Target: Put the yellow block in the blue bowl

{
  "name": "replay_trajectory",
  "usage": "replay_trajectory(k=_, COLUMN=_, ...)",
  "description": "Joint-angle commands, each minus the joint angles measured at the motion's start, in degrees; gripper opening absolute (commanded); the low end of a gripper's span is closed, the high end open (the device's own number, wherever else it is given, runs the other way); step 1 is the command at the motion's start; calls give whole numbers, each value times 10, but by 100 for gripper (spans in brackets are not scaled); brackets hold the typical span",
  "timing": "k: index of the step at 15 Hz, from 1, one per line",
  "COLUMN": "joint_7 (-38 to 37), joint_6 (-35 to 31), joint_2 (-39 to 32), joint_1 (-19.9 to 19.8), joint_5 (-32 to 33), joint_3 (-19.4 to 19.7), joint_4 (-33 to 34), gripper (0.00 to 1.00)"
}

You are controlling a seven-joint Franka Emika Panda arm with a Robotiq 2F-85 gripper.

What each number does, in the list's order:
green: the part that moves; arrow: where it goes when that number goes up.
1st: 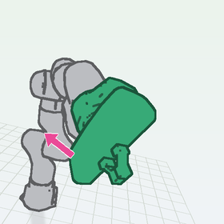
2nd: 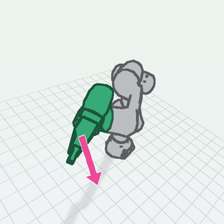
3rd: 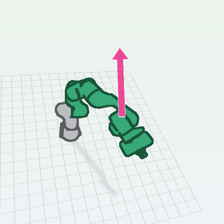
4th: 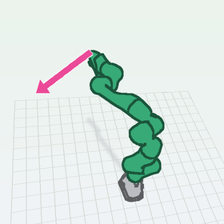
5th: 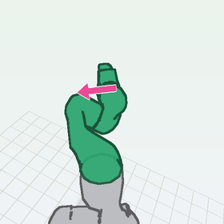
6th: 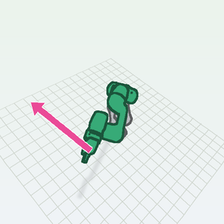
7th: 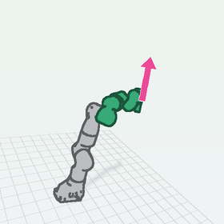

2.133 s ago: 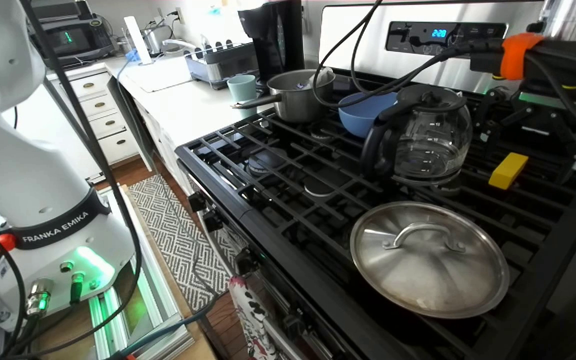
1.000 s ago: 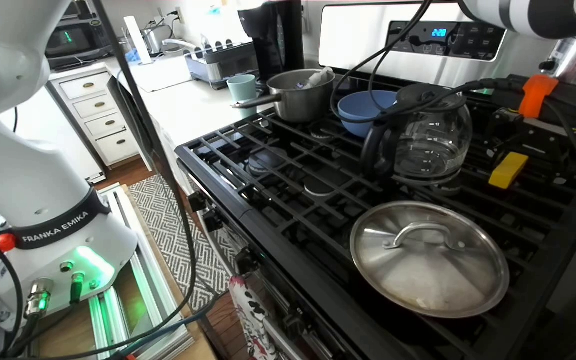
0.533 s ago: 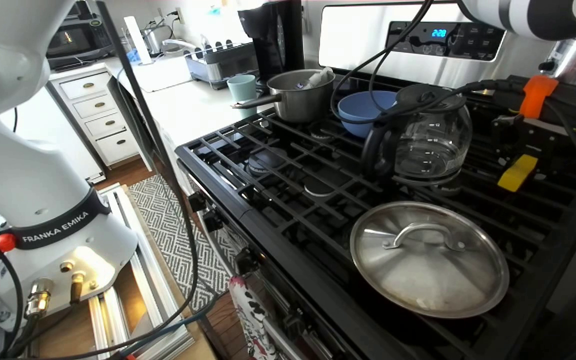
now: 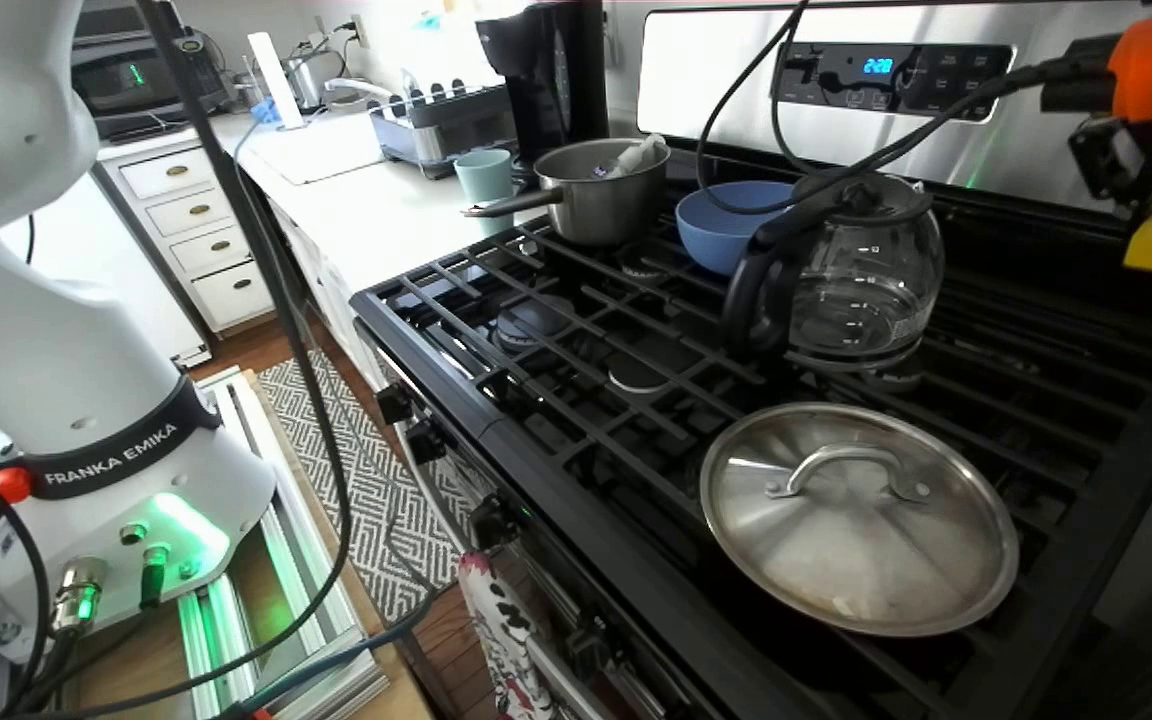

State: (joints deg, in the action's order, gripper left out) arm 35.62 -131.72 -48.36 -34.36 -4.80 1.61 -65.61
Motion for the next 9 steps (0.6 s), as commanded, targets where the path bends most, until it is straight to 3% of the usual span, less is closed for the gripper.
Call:
replay_trajectory(k=1, joint_7=26, joint_6=-92, joint_2=117, joint_1=4, joint_5=-4, joint_3=-10, joint_4=-136, gripper=8)
replay_trajectory(k=7, joint_7=154, joint_6=-11, joint_2=253, joint_1=-6, joint_5=-6, joint_3=-55, joint_4=-282, gripper=8)
replay_trajectory(k=9, joint_7=201, joint_6=24, joint_2=296, joint_1=21, joint_5=-19, joint_3=-33, joint_4=-333, gripper=8)
